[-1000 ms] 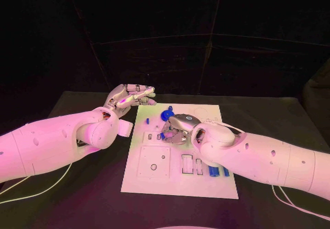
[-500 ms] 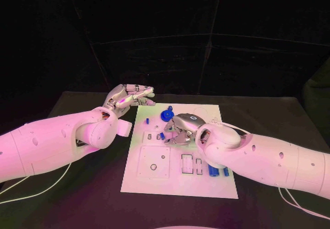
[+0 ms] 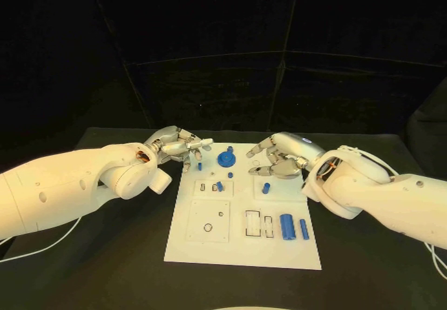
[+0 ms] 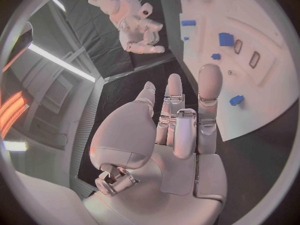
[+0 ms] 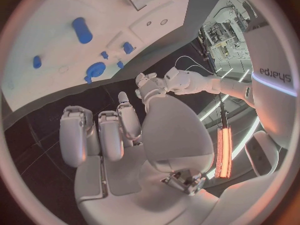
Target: Assemble the parts on the task board
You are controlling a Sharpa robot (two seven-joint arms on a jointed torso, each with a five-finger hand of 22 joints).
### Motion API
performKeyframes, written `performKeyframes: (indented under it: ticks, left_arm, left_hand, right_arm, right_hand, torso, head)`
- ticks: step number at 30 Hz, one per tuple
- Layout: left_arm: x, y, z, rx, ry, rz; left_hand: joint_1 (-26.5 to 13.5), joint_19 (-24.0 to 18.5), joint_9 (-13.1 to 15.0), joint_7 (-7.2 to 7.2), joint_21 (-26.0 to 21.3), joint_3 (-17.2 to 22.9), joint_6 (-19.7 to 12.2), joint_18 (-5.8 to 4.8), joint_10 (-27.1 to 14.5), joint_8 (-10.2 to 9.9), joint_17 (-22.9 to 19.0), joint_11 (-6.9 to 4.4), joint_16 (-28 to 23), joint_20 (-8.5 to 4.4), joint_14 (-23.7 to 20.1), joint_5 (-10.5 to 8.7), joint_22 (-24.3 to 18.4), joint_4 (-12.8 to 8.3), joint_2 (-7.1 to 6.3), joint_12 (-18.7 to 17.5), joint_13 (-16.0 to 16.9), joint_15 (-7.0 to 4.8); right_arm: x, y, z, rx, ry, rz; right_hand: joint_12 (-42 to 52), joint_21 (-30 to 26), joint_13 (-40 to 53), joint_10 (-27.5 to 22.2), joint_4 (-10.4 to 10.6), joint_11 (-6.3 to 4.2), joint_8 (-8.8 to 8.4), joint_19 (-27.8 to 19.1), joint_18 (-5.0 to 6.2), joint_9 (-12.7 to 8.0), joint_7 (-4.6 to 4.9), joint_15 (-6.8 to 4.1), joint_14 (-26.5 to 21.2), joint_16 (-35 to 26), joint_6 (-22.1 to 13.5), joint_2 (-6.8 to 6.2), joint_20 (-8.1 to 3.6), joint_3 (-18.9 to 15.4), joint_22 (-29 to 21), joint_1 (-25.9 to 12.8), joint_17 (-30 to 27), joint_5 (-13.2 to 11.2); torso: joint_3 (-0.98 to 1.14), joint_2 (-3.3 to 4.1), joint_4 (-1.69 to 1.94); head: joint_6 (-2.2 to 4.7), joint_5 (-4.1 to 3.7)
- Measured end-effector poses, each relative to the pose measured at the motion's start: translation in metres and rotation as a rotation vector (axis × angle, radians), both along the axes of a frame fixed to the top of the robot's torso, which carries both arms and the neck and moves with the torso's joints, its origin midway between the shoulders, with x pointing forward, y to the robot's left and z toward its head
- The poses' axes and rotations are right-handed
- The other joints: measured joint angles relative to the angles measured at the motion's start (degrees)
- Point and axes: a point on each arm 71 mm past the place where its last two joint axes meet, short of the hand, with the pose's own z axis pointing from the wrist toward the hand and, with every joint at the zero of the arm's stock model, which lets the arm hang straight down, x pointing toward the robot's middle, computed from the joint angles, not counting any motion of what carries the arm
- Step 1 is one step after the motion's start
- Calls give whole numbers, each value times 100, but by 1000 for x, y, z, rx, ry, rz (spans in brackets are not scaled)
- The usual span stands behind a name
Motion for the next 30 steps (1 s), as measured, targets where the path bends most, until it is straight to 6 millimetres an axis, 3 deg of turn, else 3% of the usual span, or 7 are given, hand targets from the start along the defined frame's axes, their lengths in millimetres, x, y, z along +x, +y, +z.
performKeyframes:
  ticks: [2, 5, 8, 13, 15, 19, 30]
  left_arm:
    - [0, -3, -2, 103, 45, -42]
    - [-1, -9, -4, 232, 97, -90]
    - [2, -15, -5, 360, 144, -121]
    - [10, -27, -12, 522, 201, -134]
    - [13, -33, -15, 573, 219, -137]
    - [15, -42, -18, 628, 237, -143]
    - [19, -56, -24, 715, 272, -154]
  left_hand:
    - [-68, 47, 138, -22, 700, -187, -68, -149, -87, 173, 11, -70, 344, -20, 9, 5, 848, 130, 31, 668, 625, -9]
    - [-211, 309, 412, -75, 1787, -450, -181, -314, -47, 531, 11, -171, 689, -48, -31, 45, 2210, 393, 131, 2119, 2043, -50]
    - [-321, 356, 698, -138, 2284, -679, -303, -313, -47, 896, 11, -171, 705, -72, -32, 23, 2851, 673, 240, 2997, 2920, -51]
    - [-324, 214, 886, -88, 2109, -870, -577, -314, -408, 1089, 11, -156, 705, -42, -22, 23, 2576, 863, 244, 2831, 2738, -61]
    - [-324, 214, 943, -105, 2180, -921, -602, -314, -417, 1158, 10, -148, 705, -42, -22, 24, 2691, 914, 244, 2865, 2788, -60]
    - [-324, 319, 1047, -135, 2394, -993, -631, -339, -371, 1309, 10, -169, 705, -43, -22, 24, 3005, 986, 244, 3064, 2976, -60]
    - [-324, 436, 1443, -206, 2867, -1193, -703, -488, -106, 1877, 10, -272, 705, -98, -18, 24, 3725, 1172, 245, 3609, 3531, -106]
  right_arm:
    - [4, -13, 7, 27, 15, -24]
    - [11, -30, 15, 69, 40, -62]
    - [15, -40, 17, 99, 64, -85]
    - [21, -49, 18, 124, 91, -112]
    - [22, -51, 19, 125, 101, -121]
    - [25, -54, 19, 117, 112, -135]
    - [29, -62, 17, 92, 136, -176]
  right_hand:
    - [0, 0, 0, 0, 0, 0, 24, 0, -1, 0, 0, 0, 0, 0, 0, 0, 0, 0, 0, 0, 0, 23]
    - [0, 0, 0, 0, 0, 0, 24, 0, 0, 0, 0, 0, 0, 0, 0, 38, 0, 0, 0, 39, 0, 55]
    - [0, 0, 0, 0, 0, 0, 24, 0, 0, -1, 0, 0, 0, 0, 0, 39, 0, 0, 0, 38, 0, 86]
    - [-75, -84, 0, -56, 59, 10, 24, -28, 1, -1, 0, 0, 0, -91, 0, 38, -2, -58, -1, 38, 0, 202]
    - [-247, -204, -44, -187, 125, 1, 24, -140, 95, -1, 0, 0, 0, -207, 0, 22, -12, -144, -162, 1, -1, 315]
    - [-305, -242, -99, -204, 161, 0, 52, -156, 93, -1, 0, 0, 0, -249, 0, 7, -12, -208, -247, -54, 4, 403]
    - [-305, -242, -112, -204, 212, 0, 90, -156, 92, -2, 0, 0, 0, -272, 0, 7, -12, -291, -258, -54, 3, 504]
  torso:
    - [4, -28, 0]
    - [14, -76, 0]
    - [25, -124, 0]
    - [54, -194, -3]
    - [63, -210, -3]
    - [79, -232, -7]
    - [86, -243, -2]
  head:
    - [-18, 2]
    - [-51, 16]
    - [-77, 21]
    - [-116, 58]
    - [-126, 73]
    - [-151, 88]
    - [-171, 54]
